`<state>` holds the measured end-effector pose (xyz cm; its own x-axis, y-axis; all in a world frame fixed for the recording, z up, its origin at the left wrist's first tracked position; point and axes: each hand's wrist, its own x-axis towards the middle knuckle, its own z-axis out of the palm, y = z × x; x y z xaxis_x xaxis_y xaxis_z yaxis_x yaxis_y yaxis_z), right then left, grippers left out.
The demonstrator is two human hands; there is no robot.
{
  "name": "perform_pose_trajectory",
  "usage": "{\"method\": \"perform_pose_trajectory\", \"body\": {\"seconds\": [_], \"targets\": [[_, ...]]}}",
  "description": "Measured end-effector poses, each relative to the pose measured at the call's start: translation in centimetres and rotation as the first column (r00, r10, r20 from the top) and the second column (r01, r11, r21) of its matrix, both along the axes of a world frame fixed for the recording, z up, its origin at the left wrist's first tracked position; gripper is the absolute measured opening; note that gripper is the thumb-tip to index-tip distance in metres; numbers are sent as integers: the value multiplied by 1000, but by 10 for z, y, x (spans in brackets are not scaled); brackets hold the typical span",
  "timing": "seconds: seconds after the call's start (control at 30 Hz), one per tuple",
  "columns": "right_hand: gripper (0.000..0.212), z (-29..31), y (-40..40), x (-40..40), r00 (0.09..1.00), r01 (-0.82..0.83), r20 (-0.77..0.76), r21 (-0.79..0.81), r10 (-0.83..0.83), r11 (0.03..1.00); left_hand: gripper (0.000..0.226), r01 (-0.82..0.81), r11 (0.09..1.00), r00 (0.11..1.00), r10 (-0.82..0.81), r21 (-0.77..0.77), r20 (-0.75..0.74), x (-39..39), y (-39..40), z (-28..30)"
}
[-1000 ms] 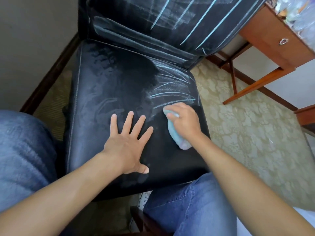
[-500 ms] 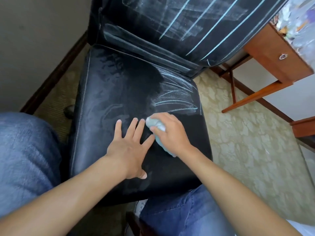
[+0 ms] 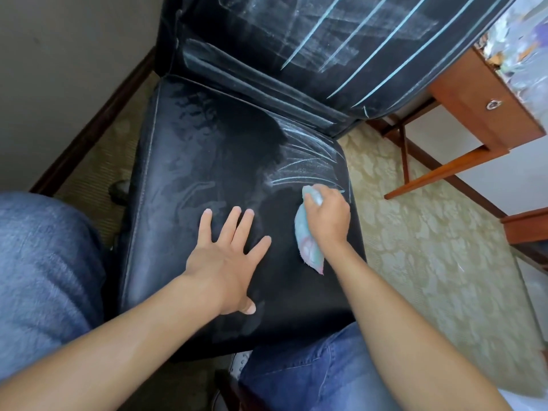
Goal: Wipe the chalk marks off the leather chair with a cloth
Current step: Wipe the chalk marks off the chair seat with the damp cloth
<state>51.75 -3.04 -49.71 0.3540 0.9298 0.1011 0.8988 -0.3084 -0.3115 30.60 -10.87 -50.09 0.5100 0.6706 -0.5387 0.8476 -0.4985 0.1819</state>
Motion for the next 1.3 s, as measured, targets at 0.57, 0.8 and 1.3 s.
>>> {"method": "perform_pose_trajectory", "body": {"seconds": [0.57,0.8,1.3], "targets": [[22,1,34,-15,980,-175,88,-50,179,983,121,-9,1000,1000,9,-29,5,4,2,-1],[19,0,16,-43,866,-494,40,-82,499,865,124,-11,1000,1000,11,-29,11,6,6,-2],[20,-20,71,-23,1000,4,12,114,-5,993,119,3,1000,1000,-3,-24,12,4,4,-2]]}}
